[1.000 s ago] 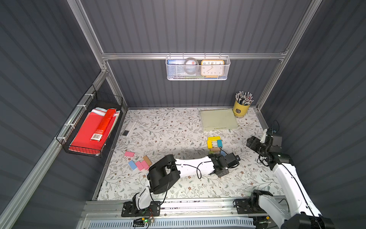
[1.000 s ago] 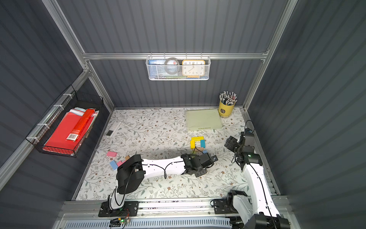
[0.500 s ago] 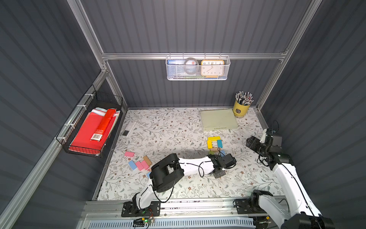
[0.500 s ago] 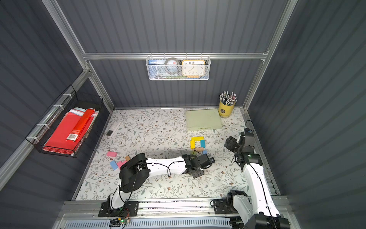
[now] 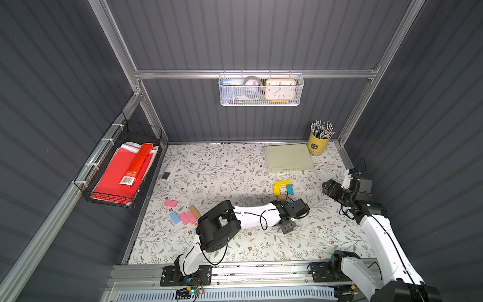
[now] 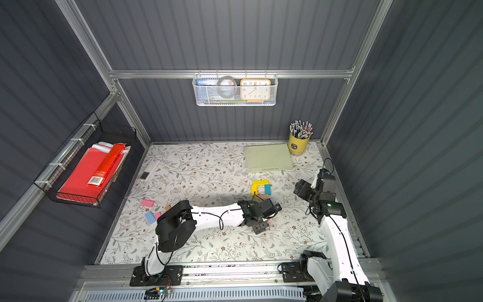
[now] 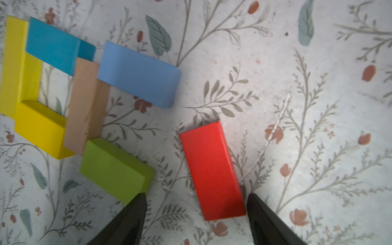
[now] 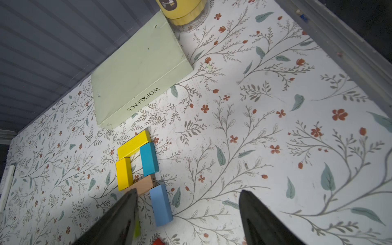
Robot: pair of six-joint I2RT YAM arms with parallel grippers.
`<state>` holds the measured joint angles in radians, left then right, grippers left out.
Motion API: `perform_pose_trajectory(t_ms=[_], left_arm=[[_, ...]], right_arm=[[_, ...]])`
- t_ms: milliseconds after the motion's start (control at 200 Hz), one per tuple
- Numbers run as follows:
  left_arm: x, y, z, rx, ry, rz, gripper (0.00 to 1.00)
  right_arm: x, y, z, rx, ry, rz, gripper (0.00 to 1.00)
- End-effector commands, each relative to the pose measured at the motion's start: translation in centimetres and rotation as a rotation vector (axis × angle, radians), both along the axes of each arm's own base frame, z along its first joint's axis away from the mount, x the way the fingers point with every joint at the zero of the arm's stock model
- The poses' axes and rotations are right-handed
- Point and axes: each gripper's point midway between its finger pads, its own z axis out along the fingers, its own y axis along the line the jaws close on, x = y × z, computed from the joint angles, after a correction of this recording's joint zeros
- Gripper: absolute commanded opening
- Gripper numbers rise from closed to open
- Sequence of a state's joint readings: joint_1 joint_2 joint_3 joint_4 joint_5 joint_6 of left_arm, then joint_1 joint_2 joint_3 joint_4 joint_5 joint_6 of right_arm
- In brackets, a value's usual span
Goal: Assemble the number 8 with building blocks
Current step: Place the building block at the center of the board, then assemble the building block at the center of the board.
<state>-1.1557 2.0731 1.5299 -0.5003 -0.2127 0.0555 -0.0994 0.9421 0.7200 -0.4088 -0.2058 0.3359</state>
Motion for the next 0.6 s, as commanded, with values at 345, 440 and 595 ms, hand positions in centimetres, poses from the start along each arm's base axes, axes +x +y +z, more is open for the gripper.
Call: perform_pose_trajectory(t_ms=[345, 440, 595], left_arm=[[11.6, 13.0, 21.9, -0.641, -0.192, 0.435, 0.99], [12.7, 16.1, 21.1, -0.633, -0.221, 0.52, 1.0], [13.5, 18.2, 19.6, -0.632, -0.219, 0.572, 0.99]], right_arm=[[-2.7, 17.4, 2.5, -0.4, -0.358, 1.071, 0.83], [-5.6, 18.2, -0.6, -0.596, -0.361, 1.427, 0.79], [-8.5, 18.0, -3.1, -0.65, -0.285, 1.756, 0.77]])
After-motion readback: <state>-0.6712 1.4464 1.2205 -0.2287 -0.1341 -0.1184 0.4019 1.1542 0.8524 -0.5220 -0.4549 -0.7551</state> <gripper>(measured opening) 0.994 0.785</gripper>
